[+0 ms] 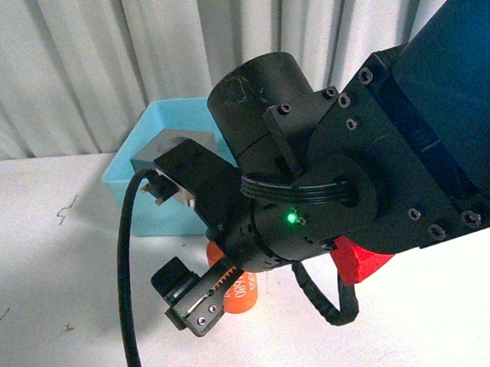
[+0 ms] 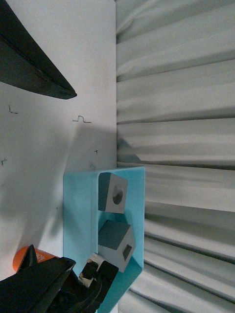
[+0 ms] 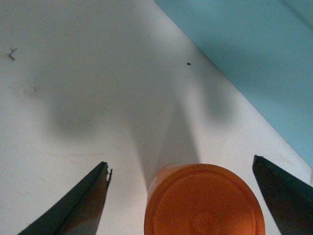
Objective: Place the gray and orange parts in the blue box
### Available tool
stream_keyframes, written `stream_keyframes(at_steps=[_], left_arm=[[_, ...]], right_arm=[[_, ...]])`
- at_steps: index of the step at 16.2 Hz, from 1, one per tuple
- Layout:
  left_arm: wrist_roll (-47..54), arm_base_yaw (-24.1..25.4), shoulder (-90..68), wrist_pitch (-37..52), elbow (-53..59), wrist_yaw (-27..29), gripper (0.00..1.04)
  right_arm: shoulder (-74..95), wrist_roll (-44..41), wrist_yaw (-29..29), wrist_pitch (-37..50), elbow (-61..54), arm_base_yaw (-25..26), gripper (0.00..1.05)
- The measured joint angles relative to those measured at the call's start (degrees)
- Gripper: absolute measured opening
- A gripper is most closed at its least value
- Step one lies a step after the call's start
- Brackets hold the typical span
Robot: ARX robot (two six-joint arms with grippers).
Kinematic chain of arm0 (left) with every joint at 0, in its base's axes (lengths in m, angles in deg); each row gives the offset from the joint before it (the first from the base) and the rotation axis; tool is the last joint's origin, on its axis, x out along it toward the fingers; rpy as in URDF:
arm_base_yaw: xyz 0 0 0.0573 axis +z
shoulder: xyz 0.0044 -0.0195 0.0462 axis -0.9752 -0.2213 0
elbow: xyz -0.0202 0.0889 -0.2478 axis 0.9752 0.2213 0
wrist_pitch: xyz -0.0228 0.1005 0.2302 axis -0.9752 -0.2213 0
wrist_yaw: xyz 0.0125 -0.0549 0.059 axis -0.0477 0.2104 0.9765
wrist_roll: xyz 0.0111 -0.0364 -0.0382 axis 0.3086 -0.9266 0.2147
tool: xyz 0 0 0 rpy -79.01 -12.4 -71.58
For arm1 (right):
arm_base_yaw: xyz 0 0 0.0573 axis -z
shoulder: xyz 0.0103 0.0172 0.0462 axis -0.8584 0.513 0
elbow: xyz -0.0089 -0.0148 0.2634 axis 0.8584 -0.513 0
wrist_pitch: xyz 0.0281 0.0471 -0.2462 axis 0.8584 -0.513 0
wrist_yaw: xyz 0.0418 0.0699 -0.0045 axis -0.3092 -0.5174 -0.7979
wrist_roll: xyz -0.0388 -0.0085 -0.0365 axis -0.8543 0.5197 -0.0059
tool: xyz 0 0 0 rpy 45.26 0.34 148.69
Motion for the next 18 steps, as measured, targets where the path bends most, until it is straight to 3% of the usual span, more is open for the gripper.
stream_keyframes(at_steps=[5, 11, 13, 18], left_arm=[[0.00, 0.00, 0.00, 0.00, 0.00, 0.00, 0.98], [0.00, 0.00, 0.00, 0.00, 0.00, 0.00, 0.98], [0.00, 0.00, 0.00, 0.00, 0.00, 0.00, 0.98], [0.00, 0.00, 0.00, 0.00, 0.00, 0.02, 0.98]], right_arm=[[0.04, 1.01, 0.31, -0.42, 0.02, 0.35, 0.48], [-13.99, 6.23, -0.46, 4.46, -2.21, 2.45, 0.47], [-15.98, 7.52, 2.45, 5.42, 12.20, 8.79, 0.47], [2.38, 9.60, 4.15, -4.70, 27.50, 7.56, 0.47]])
